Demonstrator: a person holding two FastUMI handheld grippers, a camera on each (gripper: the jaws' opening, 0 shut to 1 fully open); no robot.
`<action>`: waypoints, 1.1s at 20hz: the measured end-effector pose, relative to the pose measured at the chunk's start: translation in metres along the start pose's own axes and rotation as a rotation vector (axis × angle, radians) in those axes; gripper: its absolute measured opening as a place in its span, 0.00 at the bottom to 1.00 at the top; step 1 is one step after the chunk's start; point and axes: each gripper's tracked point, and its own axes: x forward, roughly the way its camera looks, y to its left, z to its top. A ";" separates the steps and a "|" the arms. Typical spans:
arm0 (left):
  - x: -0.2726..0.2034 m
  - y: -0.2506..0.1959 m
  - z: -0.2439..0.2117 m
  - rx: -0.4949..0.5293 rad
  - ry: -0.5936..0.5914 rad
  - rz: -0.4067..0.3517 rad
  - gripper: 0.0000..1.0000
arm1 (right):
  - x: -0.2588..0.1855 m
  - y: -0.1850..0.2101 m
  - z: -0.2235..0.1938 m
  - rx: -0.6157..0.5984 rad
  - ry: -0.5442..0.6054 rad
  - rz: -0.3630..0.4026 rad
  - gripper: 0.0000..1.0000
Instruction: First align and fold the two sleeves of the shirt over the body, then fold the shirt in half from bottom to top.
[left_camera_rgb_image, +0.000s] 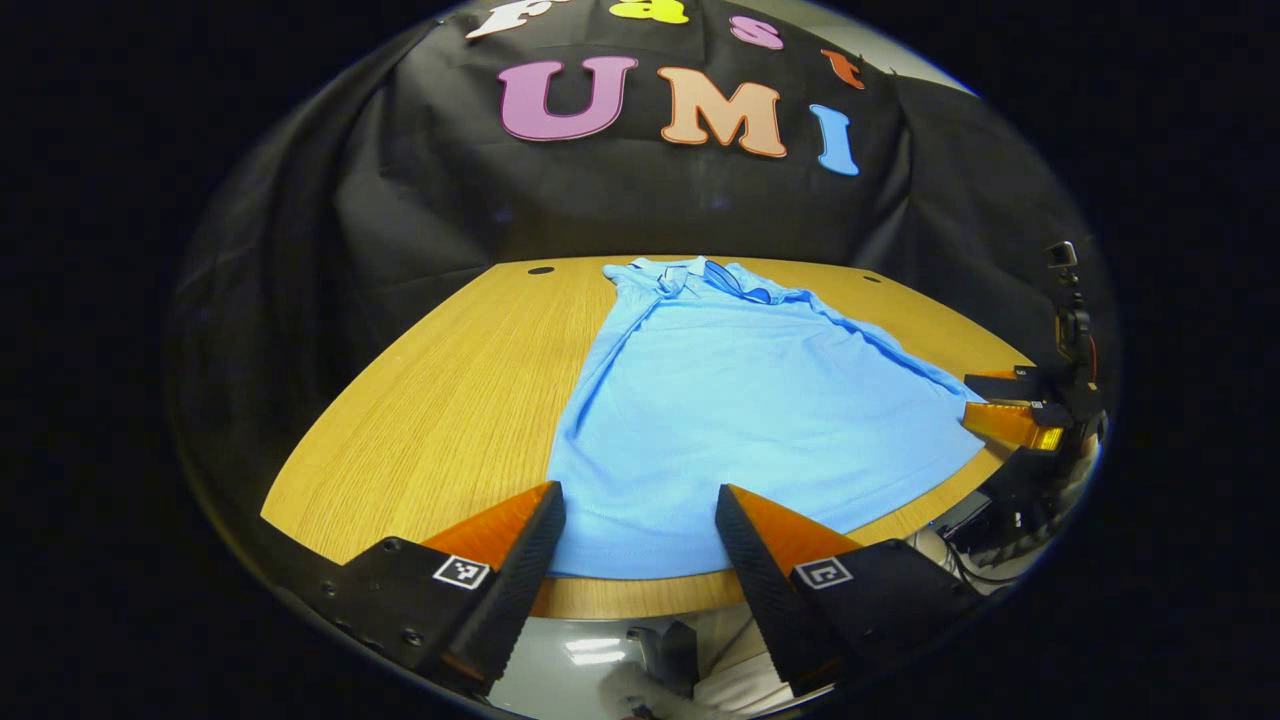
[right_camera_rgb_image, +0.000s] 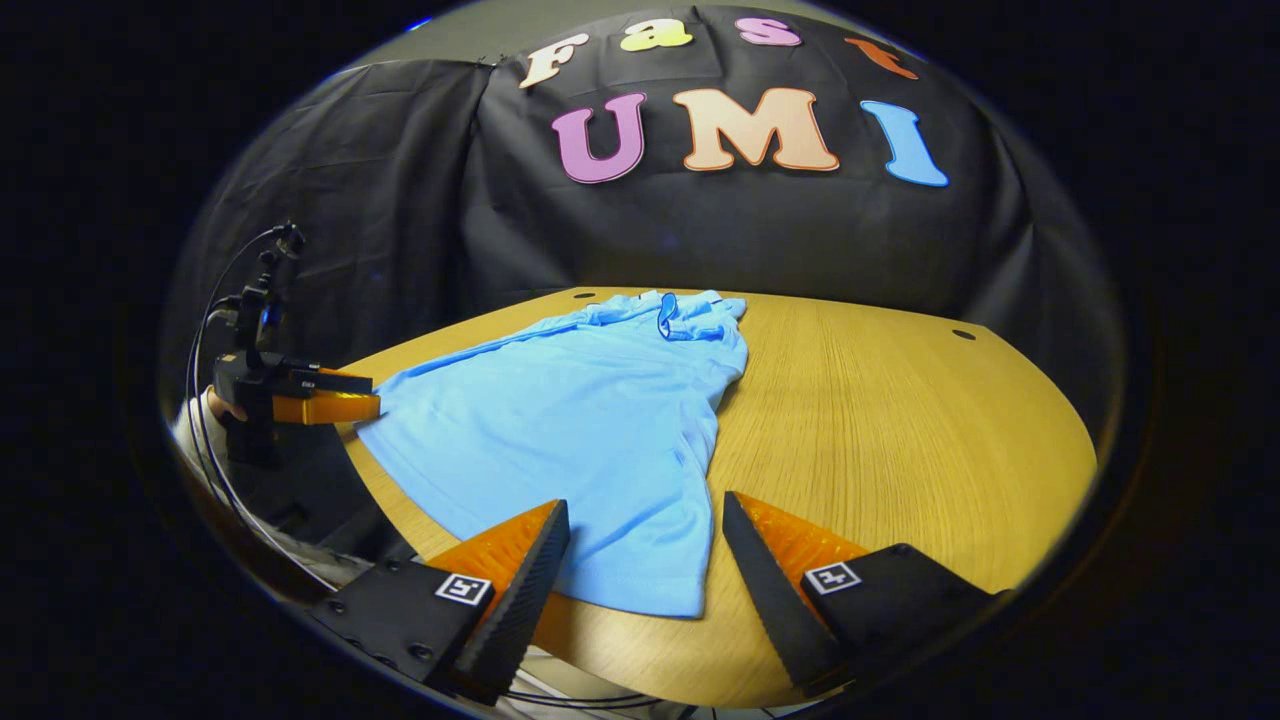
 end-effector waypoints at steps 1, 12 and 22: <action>0.000 -0.003 0.001 0.007 -0.004 -0.008 0.93 | 0.000 0.002 -0.001 -0.004 -0.001 0.004 0.97; 0.012 -0.031 0.008 0.030 -0.040 -0.057 0.00 | 0.009 0.032 -0.001 0.003 0.015 0.086 0.08; 0.020 -0.021 0.037 -0.022 -0.089 -0.042 0.00 | 0.017 0.017 0.043 0.064 -0.058 0.050 0.02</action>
